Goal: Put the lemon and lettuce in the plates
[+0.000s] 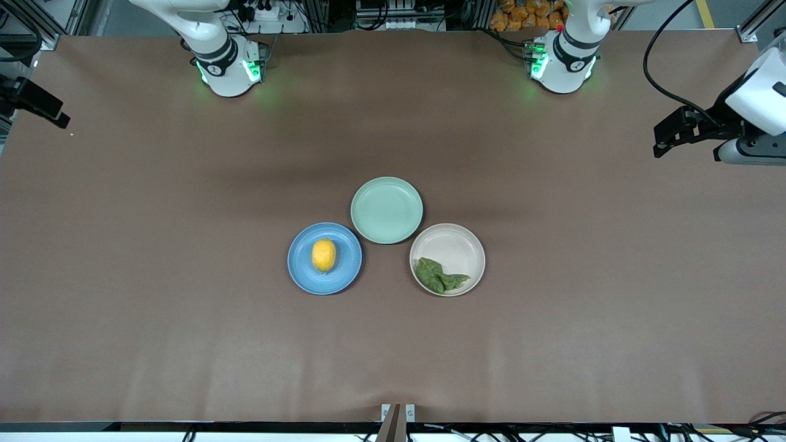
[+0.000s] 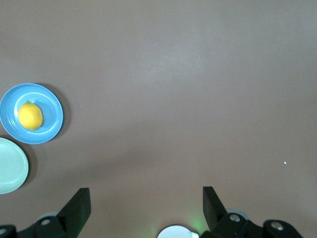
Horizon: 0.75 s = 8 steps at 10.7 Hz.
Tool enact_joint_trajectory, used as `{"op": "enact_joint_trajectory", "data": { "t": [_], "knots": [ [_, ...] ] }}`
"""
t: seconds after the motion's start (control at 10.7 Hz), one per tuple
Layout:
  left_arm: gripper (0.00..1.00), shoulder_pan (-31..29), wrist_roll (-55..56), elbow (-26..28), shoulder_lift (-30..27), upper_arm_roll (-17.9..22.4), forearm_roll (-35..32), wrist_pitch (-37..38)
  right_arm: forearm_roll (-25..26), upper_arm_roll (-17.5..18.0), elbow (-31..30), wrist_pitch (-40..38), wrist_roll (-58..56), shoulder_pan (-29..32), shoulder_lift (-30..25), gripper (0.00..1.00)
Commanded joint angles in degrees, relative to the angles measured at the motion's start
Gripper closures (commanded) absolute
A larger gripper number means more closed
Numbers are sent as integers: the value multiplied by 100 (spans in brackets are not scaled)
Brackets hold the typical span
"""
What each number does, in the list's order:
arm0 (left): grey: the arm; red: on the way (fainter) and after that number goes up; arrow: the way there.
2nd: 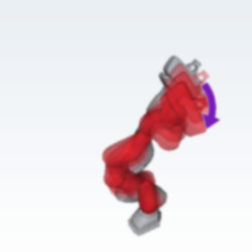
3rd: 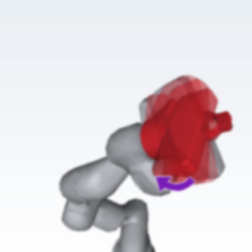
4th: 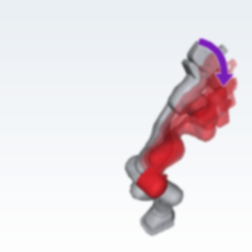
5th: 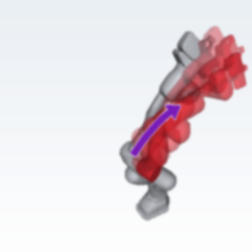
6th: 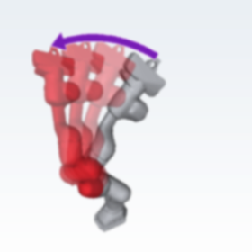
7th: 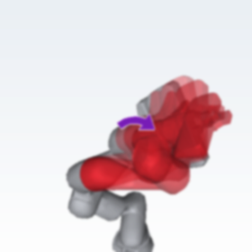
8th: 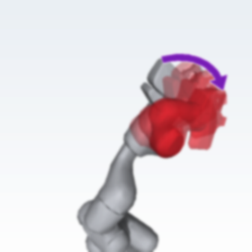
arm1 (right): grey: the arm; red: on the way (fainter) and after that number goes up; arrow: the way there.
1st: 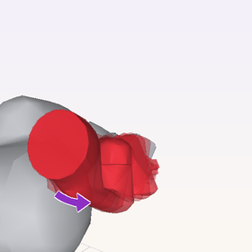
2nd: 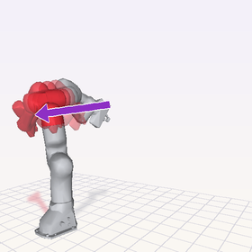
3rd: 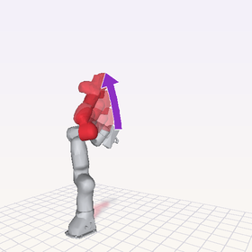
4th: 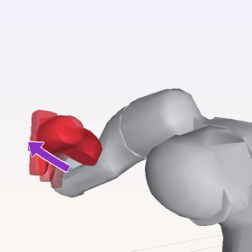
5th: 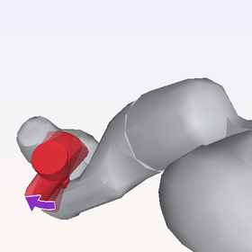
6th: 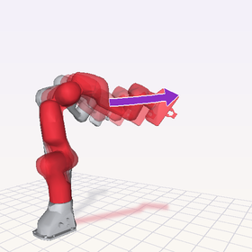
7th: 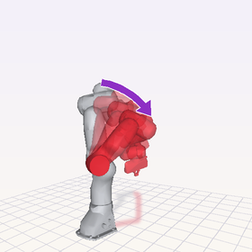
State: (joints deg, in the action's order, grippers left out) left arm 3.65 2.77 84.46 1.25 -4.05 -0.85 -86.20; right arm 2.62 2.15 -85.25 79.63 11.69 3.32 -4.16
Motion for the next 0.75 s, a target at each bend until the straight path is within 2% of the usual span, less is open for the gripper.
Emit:
{"op": "enact_joint_trajectory", "data": {
  "t": [0.0, 0.65],
  "knots": [
    [0, -40, -84, -79, 15, 9, 103, 6, -8, 22, -263, 376, -9, -164, -41, 0],
    [0, -40, -84, -79, 15, 9, 103, 6, -16, 4, -309, 914, -27, -253, 100, 0]
  ]
}}
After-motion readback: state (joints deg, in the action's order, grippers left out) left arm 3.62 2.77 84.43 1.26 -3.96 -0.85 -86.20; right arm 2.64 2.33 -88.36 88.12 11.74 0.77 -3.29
